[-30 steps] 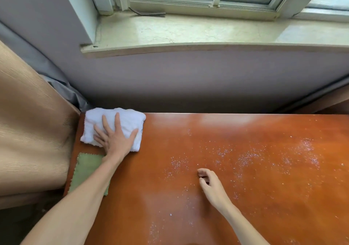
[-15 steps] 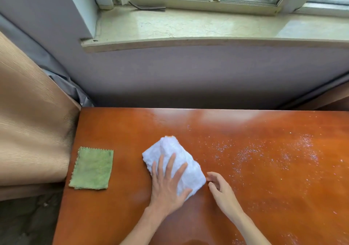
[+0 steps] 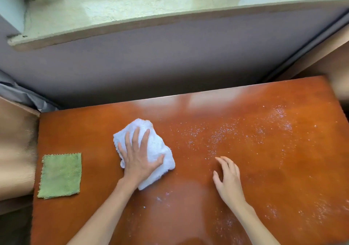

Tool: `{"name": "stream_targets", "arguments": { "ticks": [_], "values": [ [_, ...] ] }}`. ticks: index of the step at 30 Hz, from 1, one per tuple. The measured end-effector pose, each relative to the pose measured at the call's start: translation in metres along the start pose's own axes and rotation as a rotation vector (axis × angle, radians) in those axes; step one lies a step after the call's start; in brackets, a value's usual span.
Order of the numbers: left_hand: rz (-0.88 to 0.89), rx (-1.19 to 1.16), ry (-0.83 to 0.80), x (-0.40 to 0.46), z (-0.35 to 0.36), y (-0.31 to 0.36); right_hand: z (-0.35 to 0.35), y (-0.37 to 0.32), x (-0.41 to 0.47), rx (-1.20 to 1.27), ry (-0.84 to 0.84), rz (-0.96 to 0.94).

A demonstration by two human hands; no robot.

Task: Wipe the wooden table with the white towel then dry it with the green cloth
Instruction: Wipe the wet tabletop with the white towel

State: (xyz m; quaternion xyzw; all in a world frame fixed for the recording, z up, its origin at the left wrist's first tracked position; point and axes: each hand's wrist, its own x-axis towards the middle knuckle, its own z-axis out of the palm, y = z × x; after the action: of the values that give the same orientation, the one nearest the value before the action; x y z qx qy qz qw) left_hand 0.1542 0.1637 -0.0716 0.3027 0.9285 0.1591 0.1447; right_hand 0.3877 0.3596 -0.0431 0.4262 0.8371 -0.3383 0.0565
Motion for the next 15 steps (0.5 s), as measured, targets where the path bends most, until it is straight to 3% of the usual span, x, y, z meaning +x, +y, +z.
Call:
{"name": "stream_targets", "arguments": {
  "ticks": [7,11,15],
  "values": [
    [0.044,0.068,-0.154,0.108,-0.027,0.022,-0.016,0.018,0.024,-0.321,-0.187,-0.046],
    [-0.044,0.137,-0.159,0.113,-0.020,0.060,-0.016,0.025,0.025,-0.346,-0.217,-0.080],
    [0.059,0.196,-0.147,0.096,-0.002,0.091,-0.018,0.033,0.028,-0.342,-0.243,-0.130]
  ]
}}
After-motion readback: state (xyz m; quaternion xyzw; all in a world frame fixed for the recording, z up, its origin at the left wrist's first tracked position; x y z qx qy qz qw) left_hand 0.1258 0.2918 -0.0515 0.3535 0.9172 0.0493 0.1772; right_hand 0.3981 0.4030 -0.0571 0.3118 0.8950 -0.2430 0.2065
